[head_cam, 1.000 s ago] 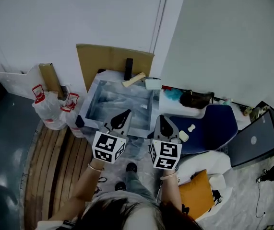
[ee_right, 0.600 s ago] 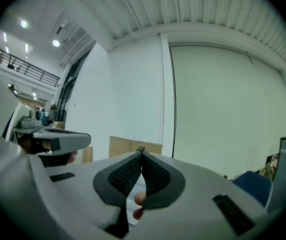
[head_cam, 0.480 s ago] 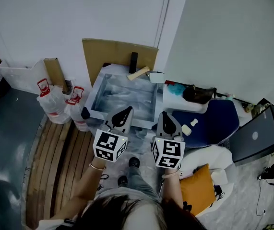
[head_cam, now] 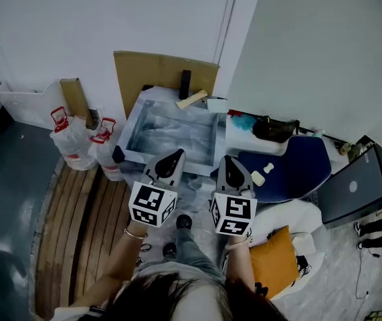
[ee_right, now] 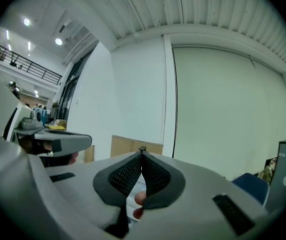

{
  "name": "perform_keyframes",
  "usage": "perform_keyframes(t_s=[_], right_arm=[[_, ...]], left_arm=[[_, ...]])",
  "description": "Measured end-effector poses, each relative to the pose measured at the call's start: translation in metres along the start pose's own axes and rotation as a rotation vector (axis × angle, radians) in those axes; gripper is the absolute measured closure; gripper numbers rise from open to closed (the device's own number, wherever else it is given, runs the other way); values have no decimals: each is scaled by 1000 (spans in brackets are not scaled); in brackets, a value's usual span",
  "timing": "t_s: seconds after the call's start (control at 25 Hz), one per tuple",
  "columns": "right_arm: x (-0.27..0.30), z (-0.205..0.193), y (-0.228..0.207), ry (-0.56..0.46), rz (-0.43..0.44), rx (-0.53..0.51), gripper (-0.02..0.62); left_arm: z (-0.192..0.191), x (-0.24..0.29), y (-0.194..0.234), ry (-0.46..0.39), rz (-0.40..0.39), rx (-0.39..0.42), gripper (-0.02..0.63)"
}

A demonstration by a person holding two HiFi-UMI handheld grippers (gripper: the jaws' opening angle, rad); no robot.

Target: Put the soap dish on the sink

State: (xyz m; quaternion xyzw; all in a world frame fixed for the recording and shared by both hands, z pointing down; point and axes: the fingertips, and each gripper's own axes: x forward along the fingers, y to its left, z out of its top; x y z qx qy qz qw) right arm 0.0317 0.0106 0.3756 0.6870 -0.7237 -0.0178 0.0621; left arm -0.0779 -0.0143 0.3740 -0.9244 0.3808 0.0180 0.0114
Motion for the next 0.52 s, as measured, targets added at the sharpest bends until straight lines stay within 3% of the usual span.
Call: perform_keyframes(t_s=[0.52], right_arm=[[12,1,-7,-8,4,1,571]], left_arm=[[0,17,-2,4,-17,4,603]])
